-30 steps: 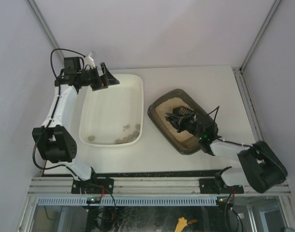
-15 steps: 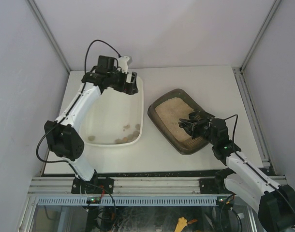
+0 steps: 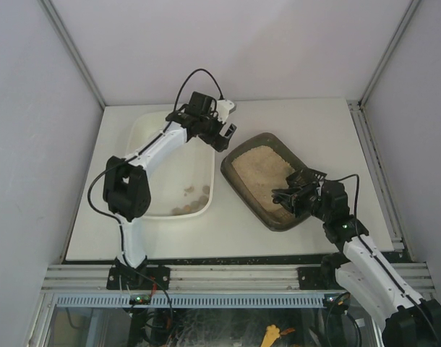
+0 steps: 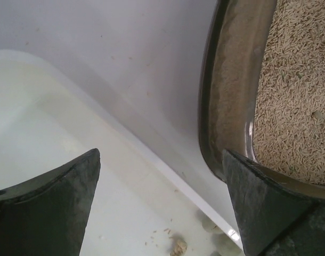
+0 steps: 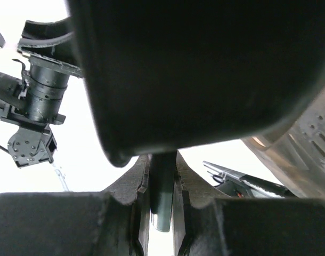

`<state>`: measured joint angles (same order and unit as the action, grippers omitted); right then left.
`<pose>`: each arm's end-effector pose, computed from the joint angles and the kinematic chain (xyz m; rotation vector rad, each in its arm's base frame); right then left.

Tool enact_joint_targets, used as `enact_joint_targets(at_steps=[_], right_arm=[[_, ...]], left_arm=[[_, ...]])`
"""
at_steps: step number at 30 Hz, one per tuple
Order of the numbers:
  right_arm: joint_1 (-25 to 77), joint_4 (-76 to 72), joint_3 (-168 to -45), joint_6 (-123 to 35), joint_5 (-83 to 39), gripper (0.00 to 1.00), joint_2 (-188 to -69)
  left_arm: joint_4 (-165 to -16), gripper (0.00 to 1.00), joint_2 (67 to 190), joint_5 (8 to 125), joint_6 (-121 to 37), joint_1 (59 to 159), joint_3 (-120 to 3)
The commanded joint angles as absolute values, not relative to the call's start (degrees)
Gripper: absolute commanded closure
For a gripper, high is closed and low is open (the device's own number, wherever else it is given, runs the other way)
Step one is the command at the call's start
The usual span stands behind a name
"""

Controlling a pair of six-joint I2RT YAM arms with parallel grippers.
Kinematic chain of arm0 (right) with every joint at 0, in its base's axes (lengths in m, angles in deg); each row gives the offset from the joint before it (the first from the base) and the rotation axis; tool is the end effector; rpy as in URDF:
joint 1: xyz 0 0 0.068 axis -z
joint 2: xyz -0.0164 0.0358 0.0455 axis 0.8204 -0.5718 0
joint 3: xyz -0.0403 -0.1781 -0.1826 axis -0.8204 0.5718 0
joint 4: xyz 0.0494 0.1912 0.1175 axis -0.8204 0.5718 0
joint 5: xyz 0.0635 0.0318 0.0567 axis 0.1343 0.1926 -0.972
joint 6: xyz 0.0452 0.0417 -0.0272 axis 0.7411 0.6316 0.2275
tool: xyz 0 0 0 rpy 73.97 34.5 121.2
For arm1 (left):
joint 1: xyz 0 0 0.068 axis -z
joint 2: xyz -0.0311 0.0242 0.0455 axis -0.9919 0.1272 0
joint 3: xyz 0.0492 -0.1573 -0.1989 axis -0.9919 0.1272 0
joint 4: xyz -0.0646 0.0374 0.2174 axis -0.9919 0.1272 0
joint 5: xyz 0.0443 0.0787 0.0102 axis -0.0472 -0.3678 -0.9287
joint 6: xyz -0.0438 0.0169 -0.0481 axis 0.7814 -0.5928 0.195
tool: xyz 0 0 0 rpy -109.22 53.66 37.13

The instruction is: Clean the litter box

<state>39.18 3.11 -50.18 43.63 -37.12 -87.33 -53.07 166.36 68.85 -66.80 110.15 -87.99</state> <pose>0.1466 0.0636 0.2004 1.2860 2.0377 1.4871 0.3714 -0.2041 0.2649 0.9166 2.2189 -0.3372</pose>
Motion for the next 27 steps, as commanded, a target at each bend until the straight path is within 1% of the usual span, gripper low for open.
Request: enact_joint_targets(at_steps=[1, 10, 14, 18, 20, 23, 27], right_arm=[[40.45, 5.68, -50.63, 38.7, -39.53, 1.0, -85.28], [44.71, 3.25, -46.73, 38.86, -43.85, 1.0, -83.86], [47.66, 1.31, -44.7, 39.18, -47.35, 1.0, -83.92], [49.87, 0.9, -43.87, 38.74, -49.03, 1.0, -83.91], [50.69, 0.47, -43.42, 38.5, -49.69, 1.0, -83.95], [52.6, -0.27, -42.88, 37.87, -51.2, 1.0, -84.51], [55.84, -2.43, -42.05, 37.59, -54.76, 1.0, -86.17]], left_arm=[[-57.86, 0.0, 167.94, 69.31, -70.64, 113.72, -92.58], [-56.98, 0.0, 173.24, 80.68, -67.94, 115.48, -96.63], [-54.7, 0.0, 177.14, 78.05, -69.1, 116.23, -100.08], [-48.87, 0.01, 183.27, 72.5, -68.99, 116.26, -110.07], [-48.14, 0.02, 185.1, 69.24, -67.84, 116.23, -112.61], [-48.98, 0.08, 185.95, 66.67, -65.83, 116.26, -112.86], [-49.2, 0.2, 187.31, 62.65, -62.35, 116.4, -112.67]])
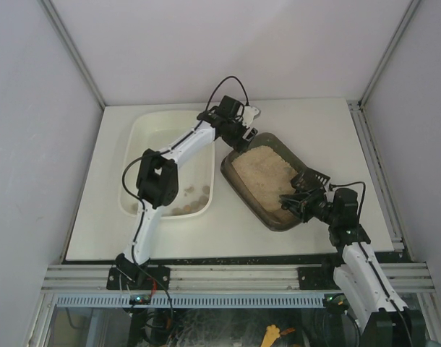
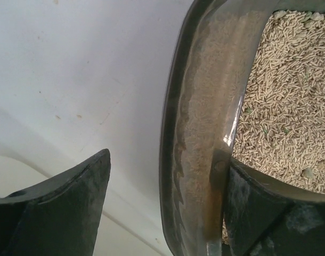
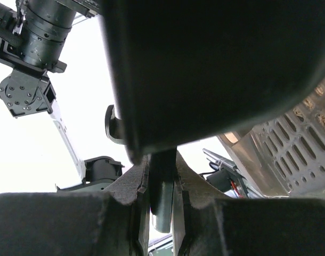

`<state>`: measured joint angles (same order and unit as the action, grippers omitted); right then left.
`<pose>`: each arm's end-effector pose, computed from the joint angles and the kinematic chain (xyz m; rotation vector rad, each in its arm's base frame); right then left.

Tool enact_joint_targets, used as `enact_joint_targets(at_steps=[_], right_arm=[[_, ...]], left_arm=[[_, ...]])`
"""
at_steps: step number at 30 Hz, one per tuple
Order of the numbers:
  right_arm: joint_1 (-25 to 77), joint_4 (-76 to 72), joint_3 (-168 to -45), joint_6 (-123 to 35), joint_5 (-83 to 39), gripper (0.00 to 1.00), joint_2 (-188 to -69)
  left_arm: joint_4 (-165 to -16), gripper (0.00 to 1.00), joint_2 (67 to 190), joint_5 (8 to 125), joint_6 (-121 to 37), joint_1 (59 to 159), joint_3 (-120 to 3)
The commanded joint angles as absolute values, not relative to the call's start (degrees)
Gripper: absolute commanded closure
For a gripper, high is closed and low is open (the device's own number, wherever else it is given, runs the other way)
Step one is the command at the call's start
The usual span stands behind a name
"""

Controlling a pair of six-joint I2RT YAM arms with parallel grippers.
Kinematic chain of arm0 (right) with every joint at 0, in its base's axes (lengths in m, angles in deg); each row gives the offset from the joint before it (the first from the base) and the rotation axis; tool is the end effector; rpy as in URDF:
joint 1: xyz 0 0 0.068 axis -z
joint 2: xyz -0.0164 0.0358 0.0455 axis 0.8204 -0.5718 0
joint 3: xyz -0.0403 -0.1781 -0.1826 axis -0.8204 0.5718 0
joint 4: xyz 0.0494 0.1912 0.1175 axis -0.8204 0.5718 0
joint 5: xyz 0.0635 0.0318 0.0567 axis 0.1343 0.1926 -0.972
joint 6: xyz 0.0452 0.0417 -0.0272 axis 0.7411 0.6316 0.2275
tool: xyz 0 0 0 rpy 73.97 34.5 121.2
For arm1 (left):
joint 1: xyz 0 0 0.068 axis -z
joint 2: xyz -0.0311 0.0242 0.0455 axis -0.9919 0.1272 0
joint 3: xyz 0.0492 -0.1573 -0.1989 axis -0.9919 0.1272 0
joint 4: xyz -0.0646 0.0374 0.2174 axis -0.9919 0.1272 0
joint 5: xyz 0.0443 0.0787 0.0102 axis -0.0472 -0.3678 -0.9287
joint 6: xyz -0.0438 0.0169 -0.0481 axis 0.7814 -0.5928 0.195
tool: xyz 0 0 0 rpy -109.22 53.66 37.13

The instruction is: Clean the litter box

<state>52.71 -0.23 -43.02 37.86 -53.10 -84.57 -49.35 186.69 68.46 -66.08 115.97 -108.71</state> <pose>0.1396 0.0396 0.1758 1.2379 2.0422 1.5840 0.4056 -0.2776 0.2130 1.0333 2.2415 -0.3764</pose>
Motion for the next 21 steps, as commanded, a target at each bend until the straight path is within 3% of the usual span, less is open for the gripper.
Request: enact_joint_targets(at_steps=[1, 4, 10, 18, 21], right_arm=[[56.51, -2.79, -42.11, 37.32, -55.44, 1.0, -86.47], [58.37, -2.57, -42.74, 36.05, -56.92, 1.0, -87.03], [61.92, -0.38, -43.55, 32.82, -59.86, 1.0, -88.7], [63.51, 2.89, -44.47, 28.56, -60.88, 1.0, -87.82], [64.24, 4.4, -44.29, 28.34, -60.87, 1.0, -86.22]], left_arm=[[-49.17, 0.22, 187.54, 62.21, -61.76, 116.39, -112.33], [-50.15, 0.3, 186.59, 62.99, -60.16, 116.39, -108.83], [-49.38, 0.58, 183.59, 64.03, -54.82, 116.4, -103.07], [-49.64, 0.58, 174.81, 60.15, -44.72, 116.57, -91.49], [-46.64, 0.63, 173.51, 55.92, -38.99, 116.71, -91.22]])
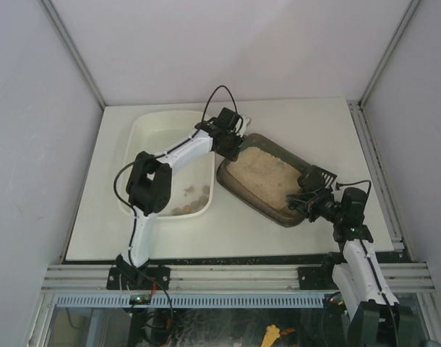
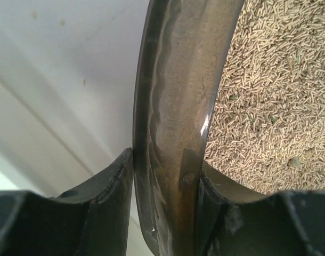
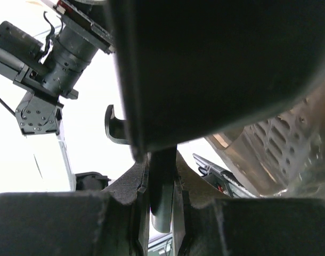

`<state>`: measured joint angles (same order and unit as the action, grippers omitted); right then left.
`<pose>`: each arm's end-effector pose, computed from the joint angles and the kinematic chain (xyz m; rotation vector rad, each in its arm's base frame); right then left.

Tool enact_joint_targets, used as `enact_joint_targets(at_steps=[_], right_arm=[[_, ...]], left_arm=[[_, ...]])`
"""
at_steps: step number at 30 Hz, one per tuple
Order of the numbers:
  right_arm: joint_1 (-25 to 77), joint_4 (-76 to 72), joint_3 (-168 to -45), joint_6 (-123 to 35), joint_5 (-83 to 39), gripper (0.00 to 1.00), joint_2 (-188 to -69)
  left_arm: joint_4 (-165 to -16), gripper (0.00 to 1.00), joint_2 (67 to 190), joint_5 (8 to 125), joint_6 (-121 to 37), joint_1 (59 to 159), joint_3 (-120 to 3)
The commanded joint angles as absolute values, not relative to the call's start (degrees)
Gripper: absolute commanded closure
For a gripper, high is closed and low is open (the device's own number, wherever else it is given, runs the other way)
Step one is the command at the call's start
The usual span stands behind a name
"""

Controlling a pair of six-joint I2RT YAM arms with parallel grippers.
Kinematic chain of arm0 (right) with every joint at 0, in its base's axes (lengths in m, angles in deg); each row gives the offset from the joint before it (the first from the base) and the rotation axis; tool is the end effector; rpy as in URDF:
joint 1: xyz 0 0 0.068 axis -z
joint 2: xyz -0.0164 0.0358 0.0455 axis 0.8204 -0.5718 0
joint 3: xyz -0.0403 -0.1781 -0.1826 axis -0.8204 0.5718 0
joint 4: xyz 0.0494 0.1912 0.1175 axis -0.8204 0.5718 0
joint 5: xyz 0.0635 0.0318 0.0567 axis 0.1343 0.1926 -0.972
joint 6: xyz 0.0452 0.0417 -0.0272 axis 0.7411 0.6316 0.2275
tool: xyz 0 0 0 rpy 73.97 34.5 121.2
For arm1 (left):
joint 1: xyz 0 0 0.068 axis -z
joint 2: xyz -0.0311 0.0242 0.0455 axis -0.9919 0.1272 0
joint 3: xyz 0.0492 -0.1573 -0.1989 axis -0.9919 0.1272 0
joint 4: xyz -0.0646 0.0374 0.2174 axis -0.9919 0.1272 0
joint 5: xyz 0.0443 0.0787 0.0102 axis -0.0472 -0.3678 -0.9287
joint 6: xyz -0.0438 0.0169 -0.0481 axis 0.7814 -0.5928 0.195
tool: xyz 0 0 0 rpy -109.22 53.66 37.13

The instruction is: Clean the litter box

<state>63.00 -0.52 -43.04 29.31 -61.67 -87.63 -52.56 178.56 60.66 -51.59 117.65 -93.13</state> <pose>0.1440 0.0200 0.1727 1.1713 2.0270 1.5709 0.3737 -0.2640 0.2006 0.7412 2.4418 -0.3081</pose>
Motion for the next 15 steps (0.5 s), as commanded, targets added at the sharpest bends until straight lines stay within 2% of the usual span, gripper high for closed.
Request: enact_joint_targets(at_steps=[1, 3, 6, 9, 10, 15], right_arm=[[64.45, 4.76, -44.31, 28.34, -60.83, 1.0, -85.69], [64.99, 5.51, -44.48, 28.35, -60.82, 1.0, -84.88], [65.61, 7.63, -45.29, 27.02, -60.61, 1.0, -84.57], [65.9, 10.77, -47.06, 24.42, -60.21, 1.0, -85.33], [65.91, 11.47, -47.35, 23.95, -60.16, 1.0, -85.59], [66.13, 11.8, -47.78, 23.94, -60.24, 1.0, -85.71]], left_arm=[[-45.02, 0.66, 173.59, 54.84, -37.36, 116.78, -91.82], [-42.11, 0.76, 174.01, 53.38, -34.71, 116.8, -92.89], [-43.16, 0.78, 171.86, 54.58, -30.4, 116.8, -89.53], [-46.19, 0.93, 168.15, 53.19, -26.26, 117.15, -84.91], [-46.07, 0.95, 167.32, 51.85, -24.85, 117.36, -84.43], [-36.5, 0.91, 168.36, 50.51, -15.75, 117.42, -89.51]])
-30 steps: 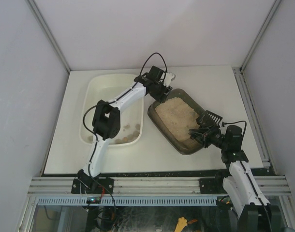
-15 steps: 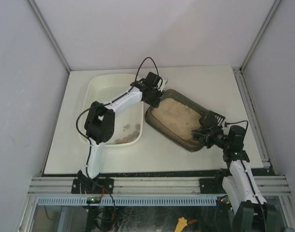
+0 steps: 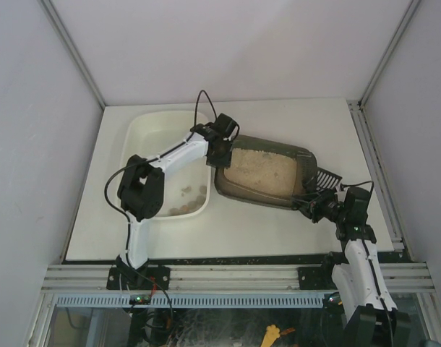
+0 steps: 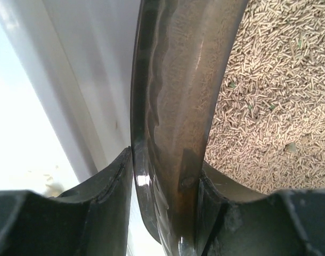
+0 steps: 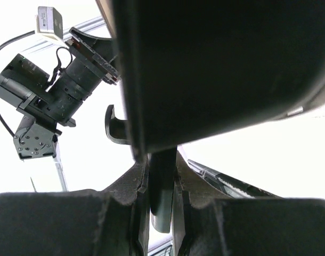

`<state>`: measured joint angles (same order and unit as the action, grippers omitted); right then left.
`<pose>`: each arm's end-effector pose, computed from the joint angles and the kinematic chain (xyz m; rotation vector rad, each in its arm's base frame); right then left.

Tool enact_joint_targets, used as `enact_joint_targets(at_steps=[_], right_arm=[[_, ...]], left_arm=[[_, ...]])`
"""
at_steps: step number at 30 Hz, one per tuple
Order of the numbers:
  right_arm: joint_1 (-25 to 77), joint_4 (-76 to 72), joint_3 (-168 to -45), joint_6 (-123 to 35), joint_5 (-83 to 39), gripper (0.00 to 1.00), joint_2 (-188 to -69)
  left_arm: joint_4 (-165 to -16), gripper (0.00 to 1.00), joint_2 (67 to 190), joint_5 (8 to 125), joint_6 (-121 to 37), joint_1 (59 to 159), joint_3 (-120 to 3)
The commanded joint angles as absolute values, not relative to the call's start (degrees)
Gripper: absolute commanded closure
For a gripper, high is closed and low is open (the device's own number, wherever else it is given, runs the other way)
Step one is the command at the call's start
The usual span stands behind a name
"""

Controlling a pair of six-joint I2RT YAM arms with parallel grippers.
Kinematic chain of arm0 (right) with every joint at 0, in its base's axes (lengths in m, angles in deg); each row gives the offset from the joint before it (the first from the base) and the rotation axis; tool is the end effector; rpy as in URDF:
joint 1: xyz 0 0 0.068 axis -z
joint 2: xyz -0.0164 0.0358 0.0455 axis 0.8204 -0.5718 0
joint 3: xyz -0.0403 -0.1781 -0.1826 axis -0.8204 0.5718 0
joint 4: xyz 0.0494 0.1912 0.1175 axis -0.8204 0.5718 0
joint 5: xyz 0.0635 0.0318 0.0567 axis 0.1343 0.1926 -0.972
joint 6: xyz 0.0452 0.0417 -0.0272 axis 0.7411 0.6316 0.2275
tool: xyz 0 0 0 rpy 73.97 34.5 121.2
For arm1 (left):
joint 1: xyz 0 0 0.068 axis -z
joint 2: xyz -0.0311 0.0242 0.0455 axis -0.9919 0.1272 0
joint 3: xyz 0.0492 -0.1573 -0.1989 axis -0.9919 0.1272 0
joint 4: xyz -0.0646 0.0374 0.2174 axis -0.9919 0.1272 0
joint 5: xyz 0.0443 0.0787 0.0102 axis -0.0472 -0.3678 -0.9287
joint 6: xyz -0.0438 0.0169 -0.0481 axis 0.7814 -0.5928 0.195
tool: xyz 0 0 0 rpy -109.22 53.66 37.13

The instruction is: Clean the litter box

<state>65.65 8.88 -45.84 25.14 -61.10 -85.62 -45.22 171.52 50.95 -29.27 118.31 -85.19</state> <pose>0.1379 0.0142 0.1764 1.2132 2.0459 1.4977 0.3418 -0.2365 0.2042 0.2225 2.6549 -0.1732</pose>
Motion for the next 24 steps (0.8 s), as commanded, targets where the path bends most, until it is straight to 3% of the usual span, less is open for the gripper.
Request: enact_joint_targets(at_steps=[1, 5, 15, 24], right_arm=[[66.11, 12.22, -47.97, 23.83, -59.91, 1.0, -85.62], [66.33, 16.83, -50.35, 20.31, -58.16, 1.0, -86.1], [65.45, 37.85, -70.69, -0.51, -55.89, 1.0, -96.07], [52.35, 43.62, -82.96, -4.94, -53.65, 1.0, -112.09]], left_arm=[[-33.75, 0.92, 169.35, 50.98, -14.55, 117.41, -91.17], [-32.61, 1.0, 167.98, 51.43, -9.24, 117.88, -88.52], [-34.21, 1.0, 164.54, 56.22, 1.0, 122.1, -78.94], [-37.79, 0.99, 158.46, 56.29, 6.38, 126.46, -71.96]])
